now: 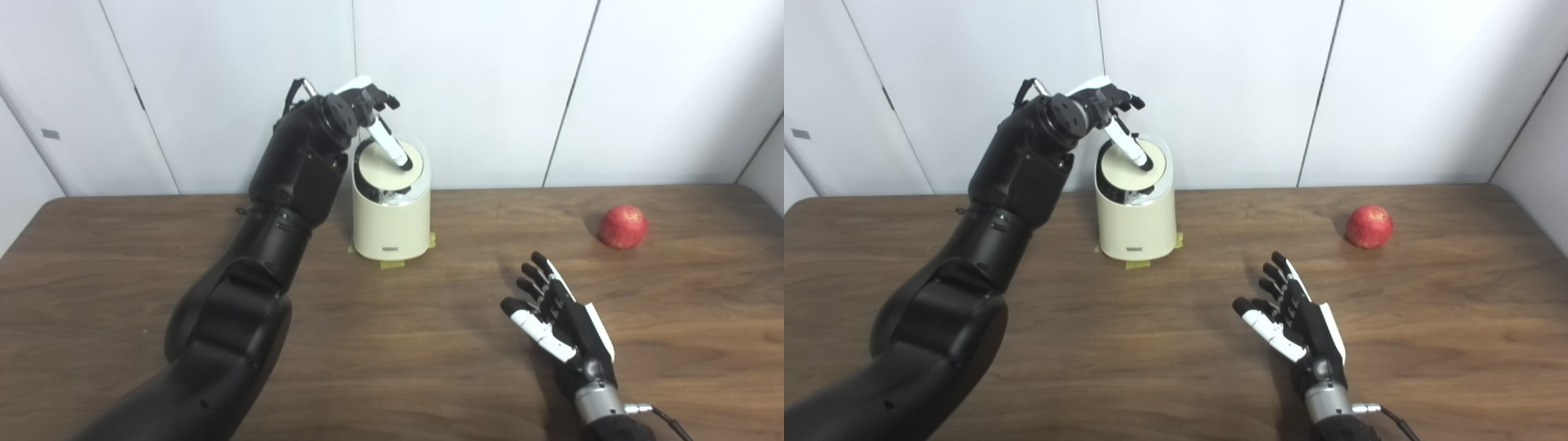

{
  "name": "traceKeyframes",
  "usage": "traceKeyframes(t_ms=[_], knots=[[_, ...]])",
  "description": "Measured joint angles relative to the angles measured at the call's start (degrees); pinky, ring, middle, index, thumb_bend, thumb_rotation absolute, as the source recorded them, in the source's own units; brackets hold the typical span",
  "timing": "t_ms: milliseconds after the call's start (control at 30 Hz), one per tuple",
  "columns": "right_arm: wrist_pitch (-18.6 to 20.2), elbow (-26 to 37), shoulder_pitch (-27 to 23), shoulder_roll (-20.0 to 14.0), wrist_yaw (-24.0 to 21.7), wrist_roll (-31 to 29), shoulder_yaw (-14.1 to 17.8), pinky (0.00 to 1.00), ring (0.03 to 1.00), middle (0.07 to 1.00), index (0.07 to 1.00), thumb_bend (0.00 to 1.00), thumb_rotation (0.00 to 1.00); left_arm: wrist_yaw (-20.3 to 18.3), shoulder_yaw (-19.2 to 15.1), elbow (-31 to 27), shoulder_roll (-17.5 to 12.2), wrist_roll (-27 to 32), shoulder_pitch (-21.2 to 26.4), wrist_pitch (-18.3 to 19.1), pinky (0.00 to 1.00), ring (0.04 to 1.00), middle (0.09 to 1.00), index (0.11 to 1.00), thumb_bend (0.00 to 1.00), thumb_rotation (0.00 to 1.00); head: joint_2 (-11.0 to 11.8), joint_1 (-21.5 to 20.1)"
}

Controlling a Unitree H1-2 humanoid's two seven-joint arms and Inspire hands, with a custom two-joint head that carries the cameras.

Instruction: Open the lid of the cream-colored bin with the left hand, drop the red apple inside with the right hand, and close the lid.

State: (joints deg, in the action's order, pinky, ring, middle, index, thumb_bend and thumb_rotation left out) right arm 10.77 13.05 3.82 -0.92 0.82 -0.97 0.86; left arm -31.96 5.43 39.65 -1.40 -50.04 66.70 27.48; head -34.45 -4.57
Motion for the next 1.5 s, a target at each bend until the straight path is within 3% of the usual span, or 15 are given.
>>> traceKeyframes(t_ms=[500,667,967,1200,1333,1467,1500], knots=[[0.1,0.5,0.1,-0.1,-0.3,-1.1,0.2,0.8,0.908,0.934,0.942,0.58,0.36,0.6,2.8,0.0,-1.3,-0.8,1.4,0.0,0.81,0.896,0.91,0.88,0.89,0.0,-0.2,0.7],[0.1,0.5,0.1,-0.1,-0.4,-1.1,0.2,0.79,0.903,0.931,0.939,0.59,0.37,0.7,4.5,0.0,-2.1,-0.7,1.4,0.0,0.69,0.831,0.859,0.885,0.9,0.0,-0.4,0.6],[0.3,0.7,0.1,-0.1,-0.4,-1.1,0.2,0.78,0.899,0.924,0.932,0.59,0.36,2.4,6.6,0.0,-2.6,0.5,1.4,0.0,0.6,0.761,0.805,0.873,0.9,0.0,-0.6,0.4],[0.3,0.8,0.1,-0.1,-0.4,-1.1,0.1,0.78,0.896,0.921,0.933,0.58,0.35,2.1,7.9,0.1,-2.6,0.5,1.4,0.0,0.71,0.823,0.845,0.881,0.89,0.0,-0.8,0.2],[0.4,1.0,0.1,-0.1,-0.4,-1.1,0.1,0.78,0.896,0.92,0.933,0.59,0.35,2.1,8.9,0.4,-2.7,0.5,1.4,0.0,0.65,0.785,0.807,0.869,0.91,0.0,-1.1,0.0],[0.4,1.1,0.2,-0.1,-0.4,-1.1,0.1,0.78,0.902,0.924,0.934,0.59,0.35,2.1,9.4,0.8,-2.7,0.8,1.4,0.0,0.69,0.809,0.828,0.87,0.89,0.0,-1.1,0.0],[0.4,1.1,0.2,-0.1,-0.4,-1.1,0.1,0.78,0.9,0.922,0.932,0.59,0.35,2.1,9.4,1.0,-2.7,0.9,1.4,0.0,0.66,0.783,0.811,0.87,0.89,0.0,-1.2,-0.1]])
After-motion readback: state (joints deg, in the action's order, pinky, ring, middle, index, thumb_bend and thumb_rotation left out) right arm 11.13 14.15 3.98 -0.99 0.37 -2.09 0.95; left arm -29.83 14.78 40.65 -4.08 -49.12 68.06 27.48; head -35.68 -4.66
